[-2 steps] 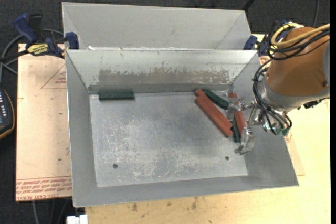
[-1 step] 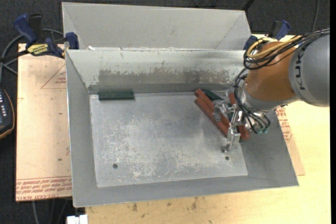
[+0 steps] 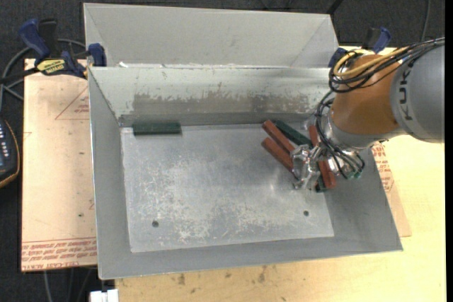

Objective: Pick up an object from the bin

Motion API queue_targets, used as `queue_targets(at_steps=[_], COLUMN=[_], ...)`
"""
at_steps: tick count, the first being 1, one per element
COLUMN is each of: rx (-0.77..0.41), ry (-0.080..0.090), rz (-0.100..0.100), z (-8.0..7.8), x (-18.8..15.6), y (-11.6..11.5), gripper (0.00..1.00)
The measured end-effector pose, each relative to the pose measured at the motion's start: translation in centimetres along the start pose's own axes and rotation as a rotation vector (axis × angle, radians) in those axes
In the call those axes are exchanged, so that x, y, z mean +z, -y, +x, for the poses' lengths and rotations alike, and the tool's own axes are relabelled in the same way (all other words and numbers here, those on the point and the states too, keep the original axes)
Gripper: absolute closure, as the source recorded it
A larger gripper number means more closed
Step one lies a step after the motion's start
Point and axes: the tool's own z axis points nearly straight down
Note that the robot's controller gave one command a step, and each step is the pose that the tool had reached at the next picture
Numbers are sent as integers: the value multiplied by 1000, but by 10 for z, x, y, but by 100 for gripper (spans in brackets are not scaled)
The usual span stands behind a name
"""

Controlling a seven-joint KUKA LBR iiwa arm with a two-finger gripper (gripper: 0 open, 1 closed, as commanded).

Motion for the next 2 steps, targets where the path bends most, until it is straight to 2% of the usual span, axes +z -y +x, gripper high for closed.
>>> queue_targets(at_steps=[1, 2], rx=[-1, -1], ry=[-6, -4], rz=[-1, -1], z=[2, 1], x=[2, 0], y=[0, -1], gripper=[0, 100])
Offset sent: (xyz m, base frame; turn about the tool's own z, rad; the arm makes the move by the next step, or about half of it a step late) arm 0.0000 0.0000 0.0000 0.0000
